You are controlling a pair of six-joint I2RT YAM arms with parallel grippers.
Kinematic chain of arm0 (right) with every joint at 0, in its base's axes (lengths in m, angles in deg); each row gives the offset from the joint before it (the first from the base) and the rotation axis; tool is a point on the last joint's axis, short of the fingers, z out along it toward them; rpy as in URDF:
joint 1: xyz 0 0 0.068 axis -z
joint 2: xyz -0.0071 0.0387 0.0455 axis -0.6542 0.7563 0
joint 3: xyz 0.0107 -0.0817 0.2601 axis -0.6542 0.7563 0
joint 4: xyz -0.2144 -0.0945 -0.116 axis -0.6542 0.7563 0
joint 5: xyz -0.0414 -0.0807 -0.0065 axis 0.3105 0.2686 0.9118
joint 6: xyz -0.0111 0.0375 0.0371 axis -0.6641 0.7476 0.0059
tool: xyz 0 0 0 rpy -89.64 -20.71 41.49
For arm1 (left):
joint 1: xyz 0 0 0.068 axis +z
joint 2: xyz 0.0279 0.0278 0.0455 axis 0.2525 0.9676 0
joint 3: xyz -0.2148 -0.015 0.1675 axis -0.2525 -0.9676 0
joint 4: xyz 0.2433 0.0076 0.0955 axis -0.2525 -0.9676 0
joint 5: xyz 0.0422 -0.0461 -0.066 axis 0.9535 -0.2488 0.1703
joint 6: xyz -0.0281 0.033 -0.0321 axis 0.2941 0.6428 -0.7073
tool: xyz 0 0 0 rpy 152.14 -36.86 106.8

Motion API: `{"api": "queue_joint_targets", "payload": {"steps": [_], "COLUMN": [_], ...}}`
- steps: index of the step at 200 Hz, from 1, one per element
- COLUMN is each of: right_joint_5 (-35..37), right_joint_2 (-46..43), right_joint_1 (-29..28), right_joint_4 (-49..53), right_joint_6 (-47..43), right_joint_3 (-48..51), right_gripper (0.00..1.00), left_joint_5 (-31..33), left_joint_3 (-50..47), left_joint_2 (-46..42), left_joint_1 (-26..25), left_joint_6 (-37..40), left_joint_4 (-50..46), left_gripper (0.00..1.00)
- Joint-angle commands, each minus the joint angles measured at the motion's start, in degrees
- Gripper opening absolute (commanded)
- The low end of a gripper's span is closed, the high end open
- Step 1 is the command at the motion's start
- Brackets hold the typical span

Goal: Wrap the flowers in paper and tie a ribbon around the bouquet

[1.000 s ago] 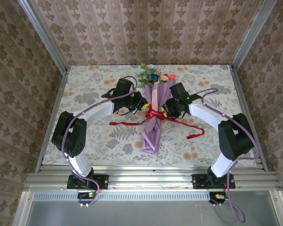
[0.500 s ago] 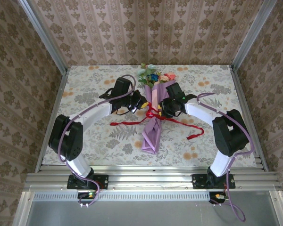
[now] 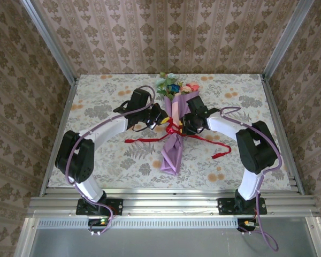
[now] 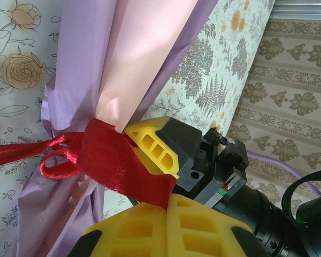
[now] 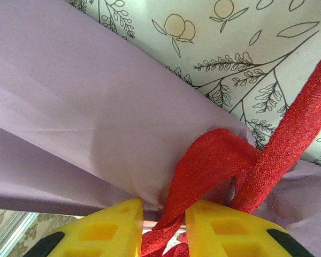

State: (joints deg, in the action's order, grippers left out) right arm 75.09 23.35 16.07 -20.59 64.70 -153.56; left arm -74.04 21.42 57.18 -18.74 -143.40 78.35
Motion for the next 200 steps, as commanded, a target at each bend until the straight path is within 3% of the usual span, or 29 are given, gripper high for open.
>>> {"api": "queue_joint_targets", "payload": {"steps": [1, 25, 66, 146, 183, 200], "right_joint_5": [1.24, 1.31, 2.61, -1.17, -2.83, -3.16], "right_joint_2": [0.07, 0.7, -0.94, -7.87, -8.6, -8.84], "right_joint_1": [-0.08, 0.29, 0.38, -0.61, -0.8, -0.8], "right_joint_4": [0.71, -0.43, -0.45, -4.58, -7.56, -8.14], "right_joint_6": [1.84, 2.05, 1.65, 2.36, 2.5, 2.25], "right_joint_3": [0.11, 0.32, 0.29, 6.76, 9.26, 9.87], "right_gripper": [0.29, 0.25, 0.0, 0.0, 0.0, 0.0], "left_joint_5": [0.92, 0.86, 0.85, 3.02, 10.23, 13.08], "left_joint_3": [-0.57, -0.53, -1.13, -2.46, -2.79, -4.38], "left_joint_2": [-2.55, -2.8, -3.19, -2.36, -2.93, -3.46], "left_joint_1": [-0.12, -0.21, -0.36, -1.17, -2.19, -2.58], "left_joint_6": [0.1, 0.12, 0.04, -3.9, -4.01, -4.22], "left_joint_4": [-0.81, -0.87, -1.71, -0.78, -3.3, -0.09], "left_gripper": [0.0, 0.0, 0.0, 0.0, 0.0, 0.0]}}
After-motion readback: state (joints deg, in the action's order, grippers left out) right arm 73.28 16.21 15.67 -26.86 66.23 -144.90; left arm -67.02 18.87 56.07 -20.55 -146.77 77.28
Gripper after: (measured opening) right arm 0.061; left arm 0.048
